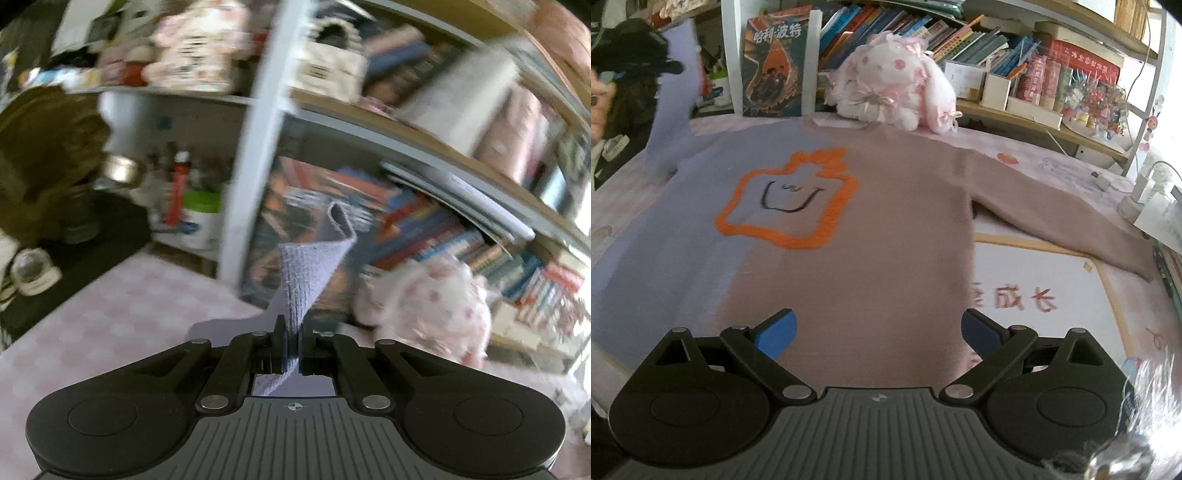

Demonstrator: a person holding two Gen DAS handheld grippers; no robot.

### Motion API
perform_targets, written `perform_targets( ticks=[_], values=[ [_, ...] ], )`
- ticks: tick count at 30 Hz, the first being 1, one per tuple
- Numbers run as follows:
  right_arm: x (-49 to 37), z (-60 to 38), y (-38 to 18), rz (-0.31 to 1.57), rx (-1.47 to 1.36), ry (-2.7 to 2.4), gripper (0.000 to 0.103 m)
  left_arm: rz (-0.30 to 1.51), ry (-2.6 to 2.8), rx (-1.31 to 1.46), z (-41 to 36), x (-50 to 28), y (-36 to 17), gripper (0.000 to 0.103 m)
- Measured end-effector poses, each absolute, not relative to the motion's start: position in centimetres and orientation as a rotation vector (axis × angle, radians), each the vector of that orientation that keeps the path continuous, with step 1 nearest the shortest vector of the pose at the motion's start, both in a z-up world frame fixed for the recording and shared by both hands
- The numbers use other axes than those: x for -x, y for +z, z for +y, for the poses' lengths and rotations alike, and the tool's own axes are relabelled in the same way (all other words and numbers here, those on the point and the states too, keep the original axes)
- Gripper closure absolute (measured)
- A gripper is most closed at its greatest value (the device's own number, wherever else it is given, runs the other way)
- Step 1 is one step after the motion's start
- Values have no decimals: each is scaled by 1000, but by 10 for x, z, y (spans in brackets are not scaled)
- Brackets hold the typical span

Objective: Fold clothes
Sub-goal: 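Carry the lavender sleeve across the sweater body with the left tool and release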

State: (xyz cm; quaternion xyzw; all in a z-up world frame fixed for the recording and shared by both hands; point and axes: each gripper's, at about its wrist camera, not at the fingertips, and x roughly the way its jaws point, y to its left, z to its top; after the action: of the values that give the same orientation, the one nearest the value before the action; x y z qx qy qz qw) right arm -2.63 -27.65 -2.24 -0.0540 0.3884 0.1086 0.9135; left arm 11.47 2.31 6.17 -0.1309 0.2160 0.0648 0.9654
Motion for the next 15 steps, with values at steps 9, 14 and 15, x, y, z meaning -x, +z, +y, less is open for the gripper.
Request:
perform_targets(
  ticks=[9,14,15],
  values=[
    [22,-324,-25,807,104,309,7,499,108,176,-64,-144,47,100],
    [24,-343,-27,815,99,314,7,529,97,144,-96,-153,36,100],
    [23,-348,-27,816,93,308,7,537,94,136,-101,-155,33,100]
  ],
)
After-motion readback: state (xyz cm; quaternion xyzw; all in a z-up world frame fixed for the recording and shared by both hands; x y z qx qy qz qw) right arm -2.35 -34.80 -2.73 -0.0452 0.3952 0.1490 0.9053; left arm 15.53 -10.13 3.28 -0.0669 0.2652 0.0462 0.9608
